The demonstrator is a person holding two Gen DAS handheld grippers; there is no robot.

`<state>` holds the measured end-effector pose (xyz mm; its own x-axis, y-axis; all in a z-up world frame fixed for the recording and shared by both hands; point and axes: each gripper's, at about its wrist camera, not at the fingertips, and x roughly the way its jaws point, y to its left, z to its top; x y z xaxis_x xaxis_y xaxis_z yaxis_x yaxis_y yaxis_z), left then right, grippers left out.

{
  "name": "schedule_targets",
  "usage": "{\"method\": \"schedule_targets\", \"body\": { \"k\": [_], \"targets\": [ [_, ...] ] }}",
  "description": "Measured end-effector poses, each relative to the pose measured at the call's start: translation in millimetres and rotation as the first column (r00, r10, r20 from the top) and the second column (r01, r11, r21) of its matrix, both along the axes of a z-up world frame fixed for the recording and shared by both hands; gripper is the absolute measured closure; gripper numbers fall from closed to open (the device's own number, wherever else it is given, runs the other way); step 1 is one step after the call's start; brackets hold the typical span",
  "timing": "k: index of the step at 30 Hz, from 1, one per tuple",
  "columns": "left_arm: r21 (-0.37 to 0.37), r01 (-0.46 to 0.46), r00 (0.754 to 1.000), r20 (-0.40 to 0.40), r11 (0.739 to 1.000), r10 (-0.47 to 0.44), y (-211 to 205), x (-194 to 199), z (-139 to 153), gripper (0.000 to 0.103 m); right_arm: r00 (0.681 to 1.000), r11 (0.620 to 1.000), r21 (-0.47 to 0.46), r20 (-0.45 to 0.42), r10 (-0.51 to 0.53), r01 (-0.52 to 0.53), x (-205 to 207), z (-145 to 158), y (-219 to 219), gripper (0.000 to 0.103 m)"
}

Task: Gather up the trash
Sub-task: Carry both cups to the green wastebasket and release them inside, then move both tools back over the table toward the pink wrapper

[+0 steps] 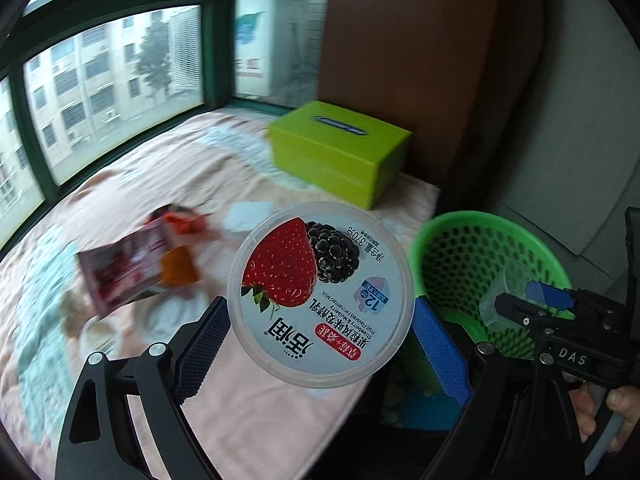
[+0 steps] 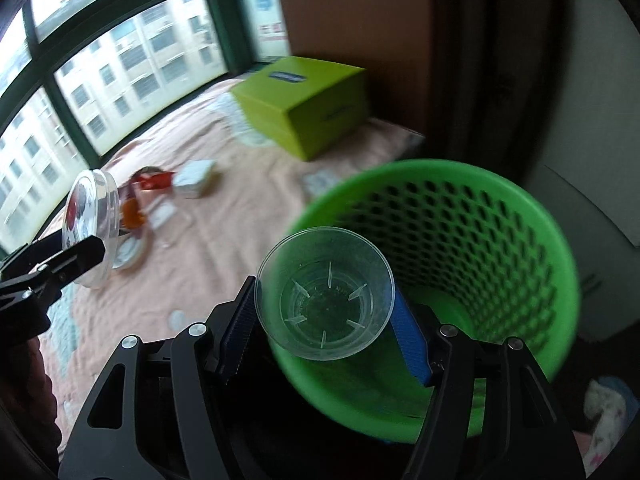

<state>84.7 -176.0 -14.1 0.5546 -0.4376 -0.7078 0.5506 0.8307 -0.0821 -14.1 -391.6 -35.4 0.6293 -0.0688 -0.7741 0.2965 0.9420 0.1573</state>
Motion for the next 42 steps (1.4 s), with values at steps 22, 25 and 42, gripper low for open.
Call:
{"method": "schedule_targets", "body": {
  "k": [22, 25, 42],
  "targets": [
    [0.039, 0.198, 0.98, -0.029, 0.979, -0.197, -101.2, -15.3, -7.8, 0.015, 0.983, 0.984, 0.015, 0.041, -0.178, 0.178, -62.9, 8.2, -60.7, 0.027],
    [0.05, 0.225, 0.974, -0.037, 0.973, -0.223, -114.8, -18.6, -11.2, 0.015, 0.98, 0.981, 0.014, 0.048, -0.194, 0.194, -69.1, 9.0, -66.7, 0.027],
    [0.061, 0.31, 0.948, -0.096, 0.949, -0.304, -151.0, -34.8, -31.2, 0.01, 0.968, 0.972, 0.043, 0.083, -0.235, 0.233, -86.1, 14.3, -77.9, 0.025]
  ]
}}
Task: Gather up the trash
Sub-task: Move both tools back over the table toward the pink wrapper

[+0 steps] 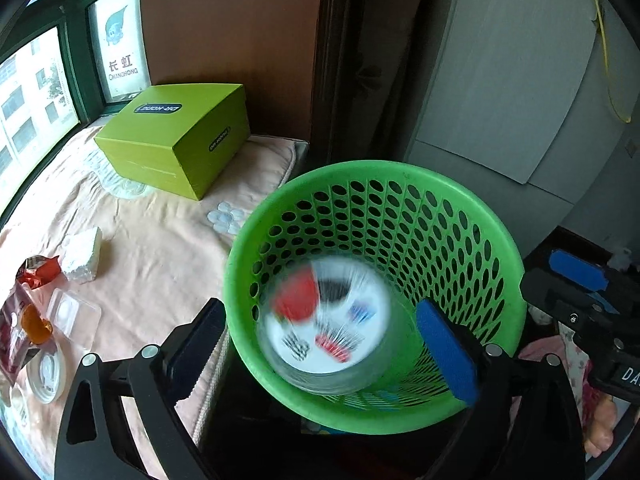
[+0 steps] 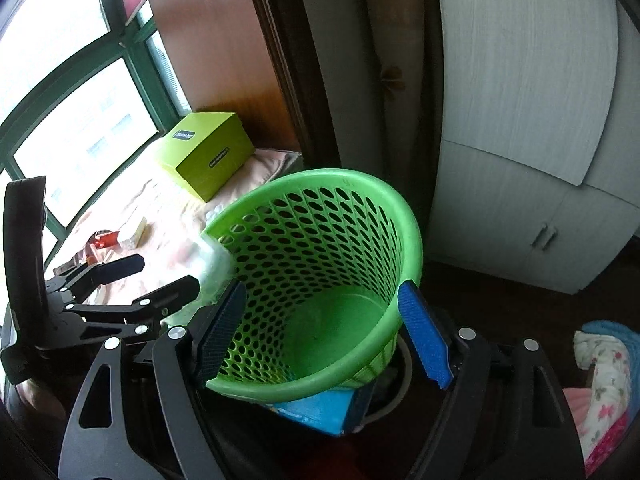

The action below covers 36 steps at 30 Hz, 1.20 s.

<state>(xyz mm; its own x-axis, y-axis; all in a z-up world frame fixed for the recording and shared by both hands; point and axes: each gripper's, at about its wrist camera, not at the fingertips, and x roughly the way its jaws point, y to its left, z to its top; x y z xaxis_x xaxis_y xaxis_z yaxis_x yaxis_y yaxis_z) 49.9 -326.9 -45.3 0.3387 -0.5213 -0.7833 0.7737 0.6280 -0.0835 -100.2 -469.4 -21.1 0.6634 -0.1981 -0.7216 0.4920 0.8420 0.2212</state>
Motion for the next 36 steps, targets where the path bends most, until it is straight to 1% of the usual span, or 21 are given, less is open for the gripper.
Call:
{"method": "schedule_targets", "body": {
  "k": [5, 11, 15, 20, 25, 29, 32, 36],
  "targets": [
    [-0.023, -0.026, 1.0, 0.001, 0.999, 0.026, 13.0, 1.6, 6.9, 0.01, 1.0, 1.0, 0.002, 0.003, 0.019, -0.019, 4.3, 1.3, 5.5, 0.025],
    [-0.039, -0.102, 0.994, 0.032, 0.994, 0.103, 48.6, 6.5, 19.0, 0.01, 0.997, 0.997, 0.001, 0.006, 0.071, -0.071, 18.2, 2.7, 22.6, 0.025],
    [-0.046, -0.182, 0.982, 0.038, 0.982, 0.183, 81.3, 16.9, 22.5, 0.01, 0.993, 0.993, 0.001, 0.002, 0.122, -0.122, 32.3, 2.5, 38.8, 0.025],
    [-0.05, -0.277, 0.959, 0.046, 0.96, 0.279, 120.0, 33.3, 24.1, 0.01, 0.983, 0.983, -0.001, 0.001, 0.184, -0.184, 51.1, 3.1, 60.5, 0.025],
    [-0.057, -0.383, 0.921, 0.049, 0.922, 0.386, 161.6, 54.8, 24.8, 0.01, 0.971, 0.971, -0.004, -0.003, 0.24, -0.24, 68.8, 4.2, 80.9, 0.024],
    [-0.064, -0.46, 0.885, 0.047, 0.886, 0.463, 195.7, 72.4, 24.7, 0.01, 0.959, 0.959, -0.01, -0.007, 0.282, -0.282, 83.1, 4.8, 96.1, 0.024],
    [-0.057, -0.513, 0.855, 0.062, 0.857, 0.515, 219.2, 87.3, 24.0, 0.01, 0.95, 0.95, -0.015, -0.009, 0.312, -0.312, 94.0, 4.9, 107.4, 0.024],
    [-0.042, -0.587, 0.805, 0.079, 0.808, 0.588, 252.9, 111.9, 21.2, 0.01, 0.939, 0.939, -0.01, -0.012, 0.344, -0.344, 108.1, 3.5, 120.7, 0.024]
  ]
}}
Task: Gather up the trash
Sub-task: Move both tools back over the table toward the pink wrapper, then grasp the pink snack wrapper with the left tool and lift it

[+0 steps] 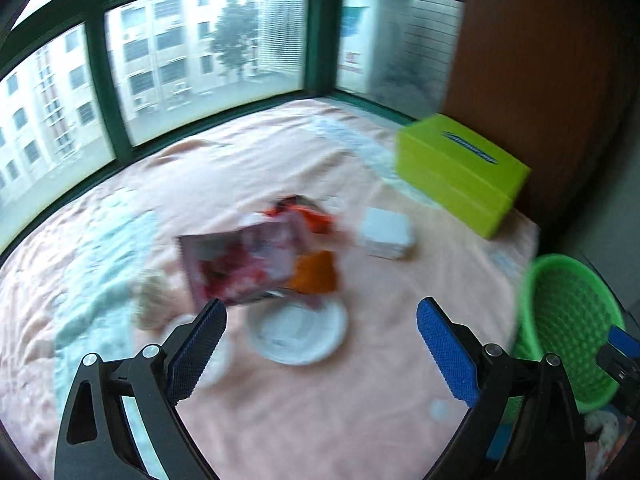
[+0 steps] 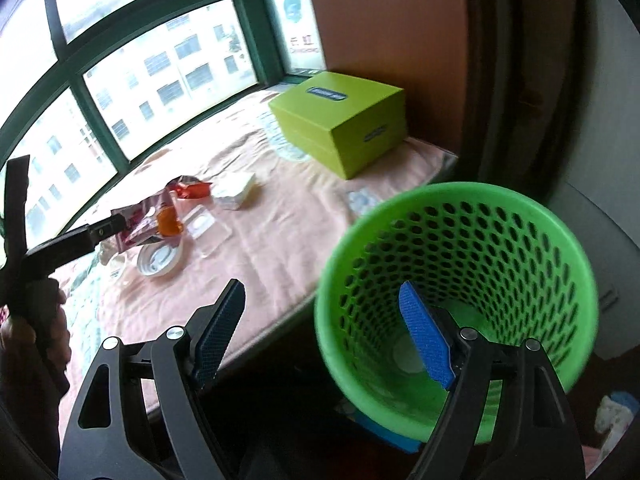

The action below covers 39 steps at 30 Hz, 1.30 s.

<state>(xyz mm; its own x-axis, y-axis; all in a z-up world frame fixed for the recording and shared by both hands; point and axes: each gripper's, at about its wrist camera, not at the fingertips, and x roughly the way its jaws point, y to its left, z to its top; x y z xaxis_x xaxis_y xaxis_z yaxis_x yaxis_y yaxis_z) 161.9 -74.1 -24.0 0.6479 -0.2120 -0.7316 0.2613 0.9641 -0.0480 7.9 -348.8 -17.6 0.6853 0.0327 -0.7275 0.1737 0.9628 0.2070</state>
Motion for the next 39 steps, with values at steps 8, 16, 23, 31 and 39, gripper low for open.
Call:
{"method": "schedule_targets", "body": {
  "k": [8, 16, 23, 31, 39],
  "targets": [
    [-0.003, -0.115, 0.993, -0.033, 0.993, 0.115, 51.8, 54.7, -14.1, 0.013, 0.998, 0.998, -0.005, -0.016, 0.061, -0.061, 26.2, -3.6, 28.2, 0.024],
    [-0.032, -0.142, 0.984, -0.11, 0.989, 0.138, 76.7, 93.2, -42.6, 0.022, 0.995, 0.995, -0.005, -0.03, 0.099, -0.099, 46.5, -7.0, 47.8, 0.024],
    [-0.08, -0.15, 0.977, -0.167, 0.985, 0.135, 88.4, 113.8, -62.2, 0.029, 0.992, 0.993, -0.006, -0.048, 0.12, -0.12, 61.7, -12.6, 59.2, 0.024],
    [-0.168, -0.101, 0.977, -0.205, 0.981, 0.065, 85.8, 111.9, -70.6, 0.072, 0.988, 0.989, -0.007, -0.049, 0.148, -0.148, 73.1, -15.4, 71.4, 0.024],
    [-0.216, -0.084, 0.989, -0.133, 0.973, 0.056, 88.9, 86.6, -41.4, 0.094, 0.979, 0.979, -0.013, -0.033, 0.203, -0.203, 83.9, -15.4, 92.7, 0.024]
  ]
}}
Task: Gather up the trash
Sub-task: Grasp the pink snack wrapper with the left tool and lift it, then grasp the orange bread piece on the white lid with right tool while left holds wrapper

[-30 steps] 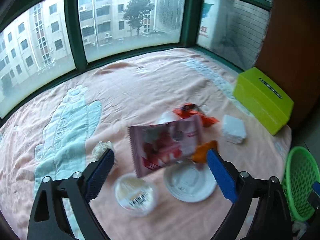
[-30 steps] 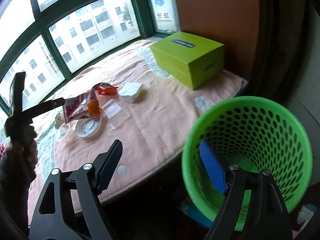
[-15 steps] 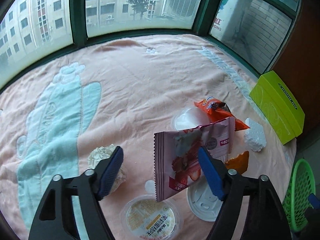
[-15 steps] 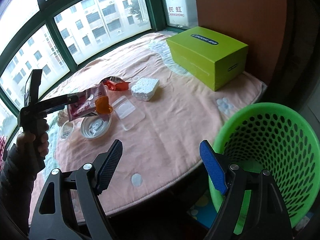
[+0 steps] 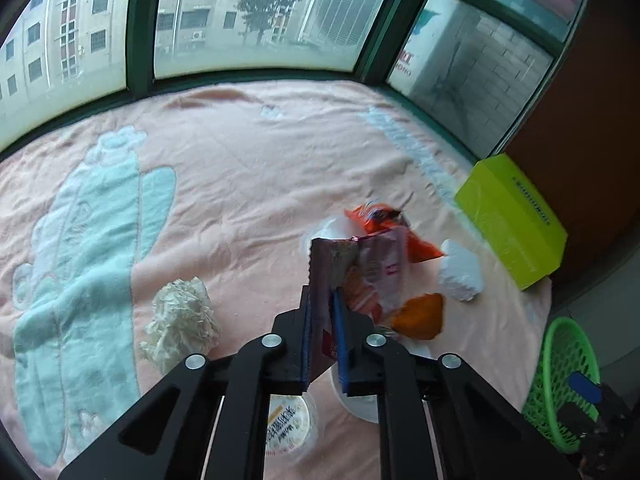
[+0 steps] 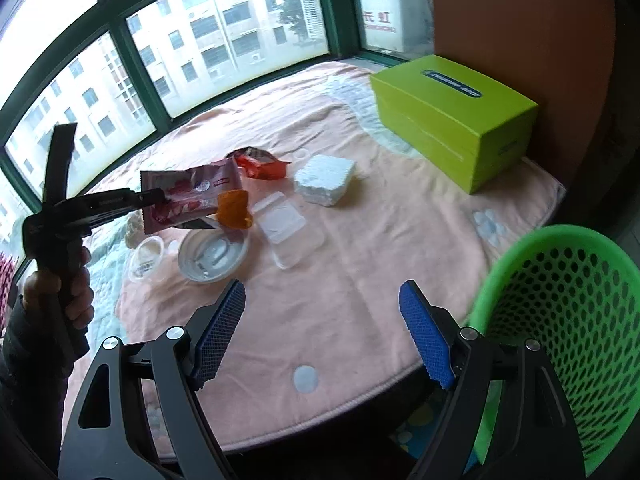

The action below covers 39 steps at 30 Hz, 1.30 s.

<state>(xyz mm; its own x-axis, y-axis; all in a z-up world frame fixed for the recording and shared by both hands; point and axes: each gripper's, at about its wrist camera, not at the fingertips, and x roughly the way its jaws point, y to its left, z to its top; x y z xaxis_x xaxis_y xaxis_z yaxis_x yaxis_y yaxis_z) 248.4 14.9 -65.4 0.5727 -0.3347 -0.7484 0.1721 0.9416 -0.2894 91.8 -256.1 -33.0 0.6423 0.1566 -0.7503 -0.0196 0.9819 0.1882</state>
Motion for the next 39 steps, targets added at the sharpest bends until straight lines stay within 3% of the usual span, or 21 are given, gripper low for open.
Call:
{"method": "schedule_targets", "body": {
  "k": [12, 19, 27, 35, 39],
  "targets": [
    [-0.071, -0.035, 0.994, 0.101, 0.997, 0.042, 27.8, -38.0, 47.3, 0.097, 0.993, 0.993, 0.003, -0.001, 0.119, -0.119, 33.2, -9.8, 41.5, 0.03],
    [-0.104, -0.06, 0.986, 0.151, 0.993, 0.075, 50.5, -61.2, 69.3, 0.097, 0.978, 0.978, 0.05, -0.026, 0.206, -0.205, 55.7, -24.8, 68.0, 0.034],
    [-0.13, -0.078, 0.981, 0.168, 0.988, 0.1, 67.6, -78.4, 76.6, 0.097, 0.952, 0.952, 0.069, -0.048, 0.303, -0.299, 87.6, -44.3, 88.4, 0.041],
    [-0.157, -0.087, 0.983, 0.149, 0.984, 0.111, 75.0, -79.0, 69.2, 0.097, 0.915, 0.915, -0.017, -0.035, 0.402, -0.402, 108.5, -58.3, 104.8, 0.043],
    [-0.158, -0.09, 0.983, 0.142, 0.983, 0.113, 75.7, -77.1, 65.4, 0.097, 0.899, 0.899, -0.016, -0.035, 0.436, -0.437, 117.0, -63.3, 106.3, 0.043]
  ]
}}
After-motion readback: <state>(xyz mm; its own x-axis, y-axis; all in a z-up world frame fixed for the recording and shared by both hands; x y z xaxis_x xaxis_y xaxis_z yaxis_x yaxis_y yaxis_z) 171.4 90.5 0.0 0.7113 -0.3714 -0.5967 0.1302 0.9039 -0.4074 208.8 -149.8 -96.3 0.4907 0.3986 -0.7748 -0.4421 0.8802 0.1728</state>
